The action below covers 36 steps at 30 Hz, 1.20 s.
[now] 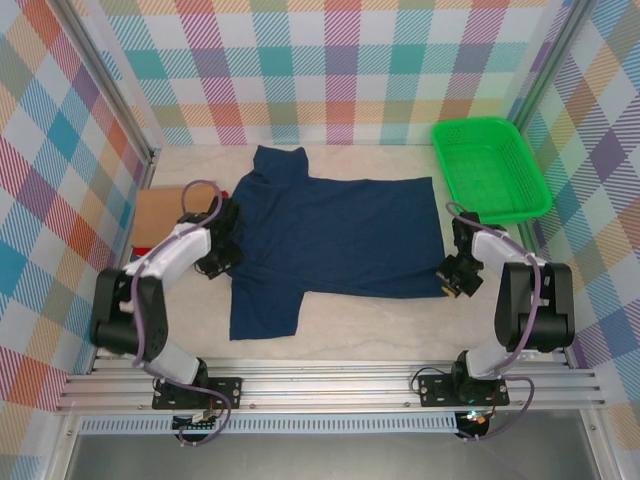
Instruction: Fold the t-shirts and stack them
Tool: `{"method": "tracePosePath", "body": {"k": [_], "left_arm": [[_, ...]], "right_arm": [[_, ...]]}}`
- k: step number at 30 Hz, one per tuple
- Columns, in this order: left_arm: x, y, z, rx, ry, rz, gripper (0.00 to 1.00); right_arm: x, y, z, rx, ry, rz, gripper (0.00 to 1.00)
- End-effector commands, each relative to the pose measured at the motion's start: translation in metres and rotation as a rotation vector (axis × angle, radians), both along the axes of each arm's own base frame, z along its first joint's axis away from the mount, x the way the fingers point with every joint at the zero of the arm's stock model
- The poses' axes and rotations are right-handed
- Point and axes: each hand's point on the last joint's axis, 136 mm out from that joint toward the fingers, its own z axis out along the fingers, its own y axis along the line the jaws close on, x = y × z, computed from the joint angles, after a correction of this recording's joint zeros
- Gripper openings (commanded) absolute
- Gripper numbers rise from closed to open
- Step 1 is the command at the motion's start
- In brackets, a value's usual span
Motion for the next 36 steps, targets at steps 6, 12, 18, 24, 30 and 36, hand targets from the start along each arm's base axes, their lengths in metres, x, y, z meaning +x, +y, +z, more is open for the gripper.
{"method": "tracePosePath", "body": {"k": [6,12,18,24,30,36], "left_arm": [[-0.117,-0.009,-0.002,-0.059,0.101,-0.063,0.49],[-0.142,-0.025,-0.034,-0.092,0.197,-0.024,0.46],[-0.151,-0.030,-0.055,-0.140,0.192,0.039,0.44],[-0.149,-0.035,-0.071,-0.169,0.181,0.057,0.39],[-0.128,-0.042,-0.076,-0.164,0.131,0.029,0.28],[-0.128,-0.037,-0.084,-0.128,0.110,0.032,0.00]], "right_arm": [[-0.030,0.008,-0.001,0.042,0.043,0.014,0.00],[-0.023,0.008,0.002,0.042,0.042,0.035,0.00],[-0.017,0.008,0.006,0.041,0.030,0.045,0.00],[-0.017,0.009,0.003,0.049,0.037,0.038,0.00],[-0.022,0.010,0.001,0.051,0.044,0.038,0.00],[-0.024,0.010,0.002,0.055,0.035,0.031,0.00]]}}
